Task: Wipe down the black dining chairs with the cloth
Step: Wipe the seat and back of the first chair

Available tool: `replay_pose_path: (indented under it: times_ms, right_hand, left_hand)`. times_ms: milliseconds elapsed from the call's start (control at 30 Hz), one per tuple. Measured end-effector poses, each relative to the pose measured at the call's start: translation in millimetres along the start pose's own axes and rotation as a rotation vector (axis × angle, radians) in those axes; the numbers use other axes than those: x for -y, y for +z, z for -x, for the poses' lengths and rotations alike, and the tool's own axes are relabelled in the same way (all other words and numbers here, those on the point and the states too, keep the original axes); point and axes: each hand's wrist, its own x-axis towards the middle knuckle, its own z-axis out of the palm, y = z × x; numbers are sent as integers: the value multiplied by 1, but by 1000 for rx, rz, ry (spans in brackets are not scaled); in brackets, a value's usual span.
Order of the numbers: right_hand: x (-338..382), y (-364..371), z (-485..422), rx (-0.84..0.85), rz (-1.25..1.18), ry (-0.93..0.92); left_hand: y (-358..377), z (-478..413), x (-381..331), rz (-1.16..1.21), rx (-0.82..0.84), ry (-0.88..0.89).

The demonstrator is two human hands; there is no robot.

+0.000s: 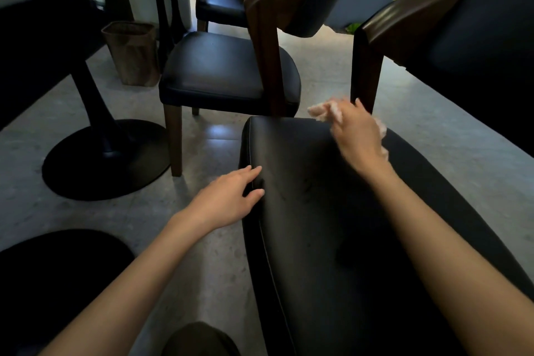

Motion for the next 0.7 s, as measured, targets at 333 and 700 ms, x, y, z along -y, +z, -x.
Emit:
replay_pose_path:
  times_ms: [333, 700]
  right_hand:
    - [-34, 51, 2, 269, -23, 59]
    - [63, -20, 127, 561, -550, -164]
  left_hand:
    - [1, 1, 10, 11, 14, 3]
    - [-7, -9, 11, -93, 24, -74]
